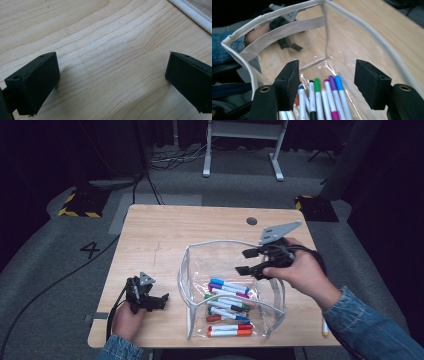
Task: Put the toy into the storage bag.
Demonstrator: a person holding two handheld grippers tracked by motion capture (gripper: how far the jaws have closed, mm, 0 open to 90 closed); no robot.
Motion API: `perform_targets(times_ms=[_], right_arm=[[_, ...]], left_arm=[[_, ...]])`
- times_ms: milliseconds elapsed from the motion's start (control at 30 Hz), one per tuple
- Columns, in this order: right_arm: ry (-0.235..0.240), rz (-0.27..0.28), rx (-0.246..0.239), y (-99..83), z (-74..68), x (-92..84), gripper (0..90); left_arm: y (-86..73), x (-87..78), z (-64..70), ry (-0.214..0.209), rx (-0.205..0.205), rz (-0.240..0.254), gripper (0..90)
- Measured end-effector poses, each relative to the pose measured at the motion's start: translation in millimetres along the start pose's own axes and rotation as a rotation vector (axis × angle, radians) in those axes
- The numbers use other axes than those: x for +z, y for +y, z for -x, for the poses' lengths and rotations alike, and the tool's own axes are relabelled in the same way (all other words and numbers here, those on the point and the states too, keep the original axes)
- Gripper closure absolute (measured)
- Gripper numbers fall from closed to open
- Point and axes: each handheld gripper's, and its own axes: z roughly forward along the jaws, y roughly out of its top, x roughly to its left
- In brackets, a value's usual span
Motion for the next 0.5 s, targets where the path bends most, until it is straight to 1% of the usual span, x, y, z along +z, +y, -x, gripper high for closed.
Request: perform_targets(times_ms=[67, 133, 167, 200, 300, 333, 367, 467, 500], right_arm=[[-0.043, 0.022, 0.034, -9.8, 7.2, -22.2, 37.3], [-0.093, 0.036, 0.067, -21.4, 14.4, -40.0, 37.1], [-0.114, 0.035, 0.078, -26.3, 17.1, -46.2, 36.8], [-0.144, 0.030, 0.098, -35.6, 21.3, -55.8, 36.7], [-0.206, 0.030, 0.167, -63.3, 29.7, -77.4, 36.7], [-0.235, 0.028, 0.194, -76.5, 32.5, -85.7, 36.7], [-0.249, 0.025, 0.213, -84.9, 34.4, -90.4, 36.7], [-0.301, 0.019, 0.286, -117.6, 42.0, -107.3, 36.7], [-0.323, 0.015, 0.318, -130.3, 45.0, -113.3, 36.7]], left_arm=[[0.0, 0.0, -0.1, -0.001, 0.001, -0.001, 0.0], [0.0, -0.1, 0.1, 0.001, -0.002, -0.001, 0.0], [0.0, 0.0, -0.1, 0.000, 0.001, 0.000, 0.0], [0.0, -0.1, 0.1, 0.000, -0.002, -0.002, 0.0], [0.0, 0.0, -0.1, 0.000, 0.001, 0.000, 0.0], [0.1, 0.0, -0.1, -0.001, 0.001, 0.000, 0.0], [0.1, 0.0, -0.1, 0.000, 0.001, 0.000, 0.0], [0.1, 0.1, -0.1, 0.000, 0.001, -0.001, 0.0], [0.1, 0.1, -0.1, 0.000, 0.001, -0.001, 0.0]])
